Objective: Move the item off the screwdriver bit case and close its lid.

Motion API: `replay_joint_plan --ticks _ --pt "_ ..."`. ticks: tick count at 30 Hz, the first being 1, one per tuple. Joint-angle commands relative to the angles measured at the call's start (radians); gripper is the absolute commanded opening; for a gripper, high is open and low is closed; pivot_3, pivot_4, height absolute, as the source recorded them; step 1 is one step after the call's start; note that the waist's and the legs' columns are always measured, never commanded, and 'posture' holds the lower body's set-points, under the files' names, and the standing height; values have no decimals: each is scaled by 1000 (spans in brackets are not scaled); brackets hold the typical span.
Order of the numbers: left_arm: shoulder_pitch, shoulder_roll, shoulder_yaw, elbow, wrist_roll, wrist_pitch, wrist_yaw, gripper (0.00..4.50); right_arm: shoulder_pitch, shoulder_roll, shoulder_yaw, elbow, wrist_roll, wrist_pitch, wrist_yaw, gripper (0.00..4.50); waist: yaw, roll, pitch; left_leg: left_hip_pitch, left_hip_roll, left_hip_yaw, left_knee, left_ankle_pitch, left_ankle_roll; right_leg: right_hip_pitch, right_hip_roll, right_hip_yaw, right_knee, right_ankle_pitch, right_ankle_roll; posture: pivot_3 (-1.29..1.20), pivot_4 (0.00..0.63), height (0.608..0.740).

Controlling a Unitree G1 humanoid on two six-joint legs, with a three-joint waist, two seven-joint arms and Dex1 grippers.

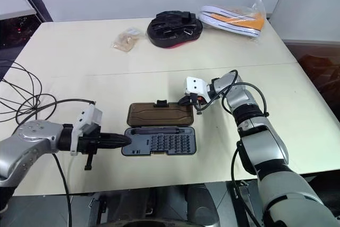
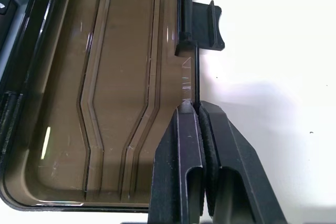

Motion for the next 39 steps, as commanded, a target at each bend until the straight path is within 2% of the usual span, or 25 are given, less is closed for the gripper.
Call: replay_joint_plan --ticks 1,21,29,35,39 --pt "-13 -22 -12 30 32 -34 20 79 12 -1 9 -31 6 10 2 0 0 0 0 0 0 0 0 0 0 0 0 0 0 0 0 0 150 740" --pt "-20 -106 -110 163 176 -153 40 79 9 -13 4 -64 11 12 -14 0 1 0 0 0 0 0 0 0 0 0 0 0 1 0 0 0 150 740" --pt "-21 -121 -116 190 188 -168 49 79 17 -26 0 -100 12 11 -30 0 1 0 0 0 0 0 0 0 0 0 -1 0 1 0 0 0 150 740" --pt "-12 -125 -120 182 181 -161 59 79 49 -54 -6 -197 8 12 -76 0 3 0 0 1 -1 0 0 0 0 0 -1 0 2 0 0 0 150 740" --pt "-7 -128 -119 177 178 -156 65 79 99 -83 -25 -331 15 54 -125 0 7 0 0 1 -1 0 1 0 0 0 -2 0 3 0 0 0 150 740"
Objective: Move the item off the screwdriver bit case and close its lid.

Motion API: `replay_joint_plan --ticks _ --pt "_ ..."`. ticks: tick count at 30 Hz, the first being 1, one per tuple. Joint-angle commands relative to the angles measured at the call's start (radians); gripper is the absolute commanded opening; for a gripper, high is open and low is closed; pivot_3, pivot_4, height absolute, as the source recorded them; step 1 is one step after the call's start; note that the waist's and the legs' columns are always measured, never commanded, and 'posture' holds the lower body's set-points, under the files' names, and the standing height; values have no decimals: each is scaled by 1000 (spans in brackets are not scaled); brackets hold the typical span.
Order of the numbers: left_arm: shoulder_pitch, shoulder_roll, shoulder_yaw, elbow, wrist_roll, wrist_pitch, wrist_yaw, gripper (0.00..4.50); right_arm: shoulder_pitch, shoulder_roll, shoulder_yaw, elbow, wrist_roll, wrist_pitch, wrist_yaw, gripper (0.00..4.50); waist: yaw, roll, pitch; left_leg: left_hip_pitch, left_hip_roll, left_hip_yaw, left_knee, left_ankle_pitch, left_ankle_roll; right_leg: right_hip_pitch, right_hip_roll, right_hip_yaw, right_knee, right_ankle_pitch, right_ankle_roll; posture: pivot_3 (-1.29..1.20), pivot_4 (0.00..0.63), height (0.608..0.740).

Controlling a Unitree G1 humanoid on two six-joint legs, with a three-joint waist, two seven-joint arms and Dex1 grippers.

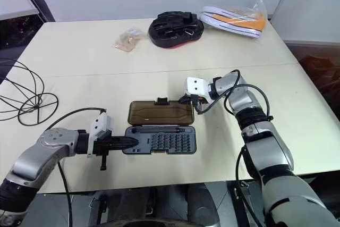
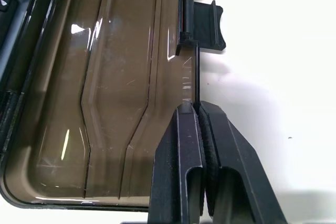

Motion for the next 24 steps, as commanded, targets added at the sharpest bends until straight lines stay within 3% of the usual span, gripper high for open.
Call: replay_joint_plan --ticks 1,8,17,20,24 --pt "19 0 -2 -3 14 15 20 79 40 -46 -39 -173 21 52 -58 0 3 0 0 0 0 0 0 0 0 0 0 0 0 0 0 0 150 740" --pt "29 -12 3 -19 -4 37 44 79 195 -114 -56 -493 17 156 -160 0 21 0 0 0 0 0 0 0 0 0 0 0 0 0 0 0 150 740" --pt "38 -15 12 -32 -16 58 52 79 320 -176 -71 -715 -14 161 -290 0 22 0 0 0 0 0 0 0 0 0 0 0 0 0 0 0 150 740" --pt "44 -9 32 -45 -52 85 43 898 352 -184 -75 -770 -4 182 -310 0 23 0 0 0 0 0 0 0 0 0 0 0 0 0 0 0 150 740" --pt "68 22 99 -96 -93 105 48 2927 356 -195 -64 -772 -7 167 -326 0 22 0 0 0 0 0 1 0 0 1 0 0 0 0 0 0 150 740"
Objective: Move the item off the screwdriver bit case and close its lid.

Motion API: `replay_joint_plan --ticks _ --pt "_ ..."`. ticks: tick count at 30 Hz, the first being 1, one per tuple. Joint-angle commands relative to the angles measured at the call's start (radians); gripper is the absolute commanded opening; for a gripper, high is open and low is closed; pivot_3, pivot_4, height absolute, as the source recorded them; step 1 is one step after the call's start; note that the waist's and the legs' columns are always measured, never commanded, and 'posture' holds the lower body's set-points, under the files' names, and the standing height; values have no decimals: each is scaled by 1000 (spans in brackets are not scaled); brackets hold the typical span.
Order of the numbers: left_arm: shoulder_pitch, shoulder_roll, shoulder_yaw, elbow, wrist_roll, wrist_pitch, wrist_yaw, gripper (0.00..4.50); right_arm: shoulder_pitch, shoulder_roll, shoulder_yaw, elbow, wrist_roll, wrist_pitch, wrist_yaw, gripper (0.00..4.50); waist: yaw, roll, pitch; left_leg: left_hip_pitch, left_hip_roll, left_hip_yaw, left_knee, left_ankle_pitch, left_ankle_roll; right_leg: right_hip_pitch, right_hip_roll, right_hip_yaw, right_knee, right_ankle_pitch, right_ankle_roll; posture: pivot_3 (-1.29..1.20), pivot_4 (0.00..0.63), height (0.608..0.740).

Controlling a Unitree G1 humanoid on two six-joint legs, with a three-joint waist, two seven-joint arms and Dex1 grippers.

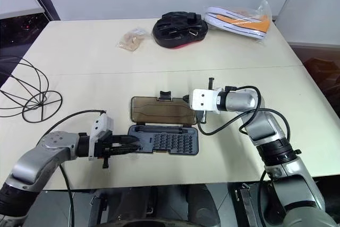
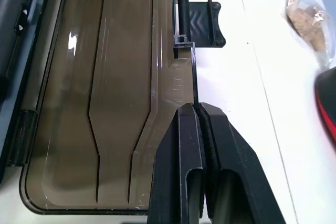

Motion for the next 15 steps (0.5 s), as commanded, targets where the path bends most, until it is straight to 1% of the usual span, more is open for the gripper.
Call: replay_joint_plan --ticks 1,2,3,4,7,9,10,12,13,15 --pt "30 40 99 -44 -45 43 17 3338 -11 -15 -32 -35 6 -16 -34 0 0 0 0 0 0 0 0 0 0 0 0 0 0 0 0 0 150 740" --pt "42 60 136 -61 -75 76 16 3948 -11 -16 -32 -36 7 -21 -36 0 -1 0 0 0 0 0 0 0 0 0 0 0 0 0 0 0 150 740" --pt "50 77 169 -75 -107 106 12 4347 -11 -17 -32 -38 8 -26 -38 0 -2 0 0 0 1 0 0 0 0 0 1 0 0 0 0 0 150 740" --pt "55 88 189 -84 -128 128 11 4442 -10 -19 -32 -38 9 -29 -39 0 -2 0 0 0 1 0 0 0 0 0 1 0 0 0 0 0 150 740" --pt "37 154 355 -64 -279 244 -18 4442 -4 -28 -30 -51 15 -36 -41 0 -2 -2 1 0 1 0 0 0 0 0 1 0 0 0 0 0 150 740" --pt "-8 173 423 -12 -346 300 -9 4442 2 -34 -31 -57 18 -41 -40 0 1 -2 1 0 1 0 0 0 0 0 1 -1 0 0 0 0 150 740" --pt "-46 170 436 26 -357 308 7 4442 6 -37 -31 -61 19 -44 -41 0 4 -2 1 0 1 -1 0 0 0 0 0 -1 0 0 0 0 150 740" --pt "-133 153 420 112 -323 290 42 4442 17 -43 -32 -72 25 -45 -40 0 6 -2 1 0 0 -1 0 0 0 1 0 -2 -1 0 0 0 150 740" --pt "-177 139 381 155 -262 238 56 4210 22 -47 -31 -77 25 -49 -40 0 7 -2 1 0 0 -1 0 0 0 1 0 -2 -1 0 0 0 150 740" --pt "-279 94 279 251 -135 121 76 3551 28 -51 -27 -83 24 -51 -41 0 10 -2 1 0 -1 -1 0 0 0 1 0 -2 -1 0 0 0 150 740"
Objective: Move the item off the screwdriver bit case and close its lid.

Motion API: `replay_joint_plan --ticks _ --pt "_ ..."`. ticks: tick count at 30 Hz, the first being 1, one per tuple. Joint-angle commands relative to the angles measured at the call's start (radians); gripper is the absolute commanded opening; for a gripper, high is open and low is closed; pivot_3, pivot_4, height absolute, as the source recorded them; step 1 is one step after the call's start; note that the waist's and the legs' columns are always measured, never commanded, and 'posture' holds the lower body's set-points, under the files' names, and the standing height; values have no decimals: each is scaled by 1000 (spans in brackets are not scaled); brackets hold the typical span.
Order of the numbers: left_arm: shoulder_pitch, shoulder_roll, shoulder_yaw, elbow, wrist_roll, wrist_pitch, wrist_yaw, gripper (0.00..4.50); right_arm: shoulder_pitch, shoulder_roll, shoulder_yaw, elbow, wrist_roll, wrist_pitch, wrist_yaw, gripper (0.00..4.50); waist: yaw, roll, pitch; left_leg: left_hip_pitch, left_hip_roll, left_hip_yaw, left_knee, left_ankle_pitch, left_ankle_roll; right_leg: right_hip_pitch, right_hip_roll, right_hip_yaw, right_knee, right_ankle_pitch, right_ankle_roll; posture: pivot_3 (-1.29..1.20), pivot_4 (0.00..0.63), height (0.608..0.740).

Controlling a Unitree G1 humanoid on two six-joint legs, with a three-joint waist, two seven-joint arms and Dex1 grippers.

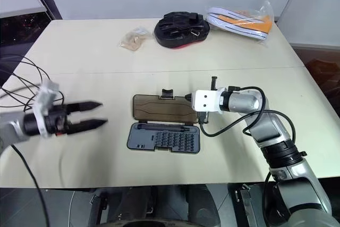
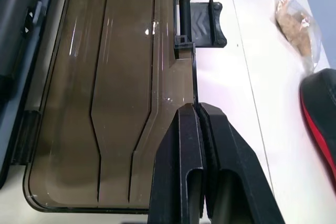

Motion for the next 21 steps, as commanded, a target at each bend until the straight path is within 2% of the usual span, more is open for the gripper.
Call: replay_joint_plan --ticks 1,2,7,11,15,21 --pt "-125 -68 -137 142 172 -162 29 3170 -1 -8 -18 -49 16 -22 -7 0 3 0 0 0 0 0 0 0 0 0 0 0 0 0 0 0 150 740" --pt "-163 -93 -176 182 210 -197 25 2540 -3 -9 -16 -49 14 -21 -8 0 7 0 0 0 -1 0 0 0 0 0 0 0 0 0 0 0 150 740" --pt "-291 -206 -313 375 381 -377 25 27 -12 -9 -20 -60 18 -9 -11 0 12 0 0 -1 -1 1 0 0 0 -1 2 0 -1 0 0 0 150 740" --pt "-376 -270 -379 535 500 -488 59 27 -9 -12 -20 -74 18 -6 -10 0 16 0 0 -2 -1 1 0 0 0 -2 2 0 -1 0 0 0 150 740" --pt "-446 -327 -398 642 536 -542 30 27 0 -16 -21 -94 13 -7 -14 0 18 -1 0 -2 -1 1 0 0 0 -2 2 0 -1 0 0 0 150 740" --pt "-460 -391 -406 632 496 -496 -74 27 0 -15 -24 -113 12 16 -21 0 16 -1 0 -2 -1 1 0 0 0 -2 2 0 -2 0 0 0 150 740"
